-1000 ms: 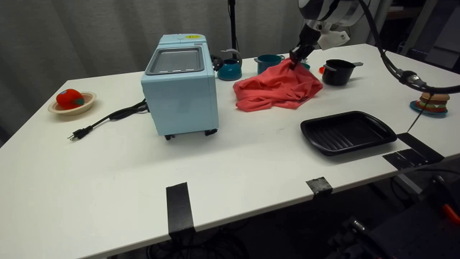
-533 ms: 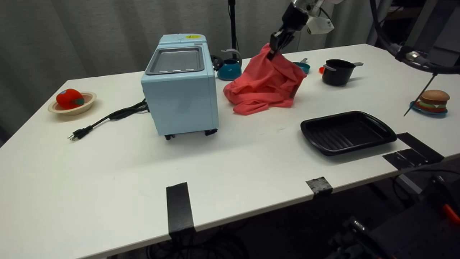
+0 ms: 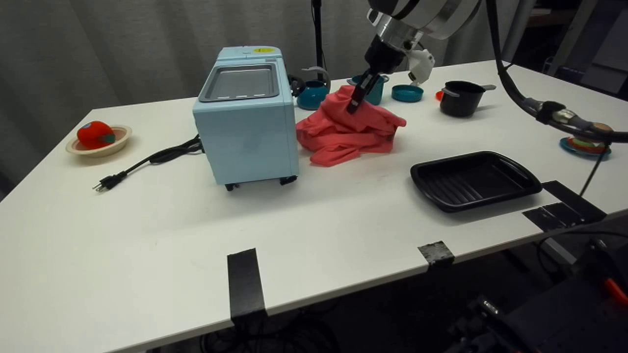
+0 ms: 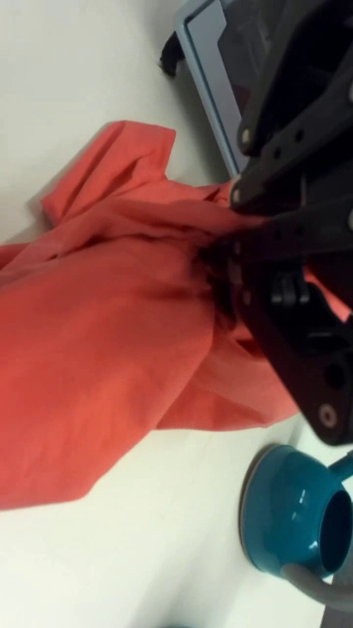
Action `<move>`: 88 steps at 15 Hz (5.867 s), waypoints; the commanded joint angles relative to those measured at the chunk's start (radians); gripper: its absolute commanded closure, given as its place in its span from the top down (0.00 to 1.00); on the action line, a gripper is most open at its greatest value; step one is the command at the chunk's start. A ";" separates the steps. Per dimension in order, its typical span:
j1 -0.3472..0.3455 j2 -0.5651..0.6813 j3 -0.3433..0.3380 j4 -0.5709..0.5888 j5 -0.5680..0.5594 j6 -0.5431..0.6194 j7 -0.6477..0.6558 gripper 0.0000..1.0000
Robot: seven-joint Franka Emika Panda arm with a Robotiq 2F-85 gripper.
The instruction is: Fold the sweatshirt twice
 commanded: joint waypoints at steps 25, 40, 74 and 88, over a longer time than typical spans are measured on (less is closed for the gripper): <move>0.203 -0.110 -0.172 -0.092 0.122 -0.286 -0.163 0.98; 0.202 0.029 -0.098 -0.058 0.341 0.046 -0.420 1.00; 0.212 -0.058 -0.400 0.120 -0.459 -0.196 0.458 1.00; 0.198 -0.165 -0.414 0.040 -0.437 -0.209 0.445 1.00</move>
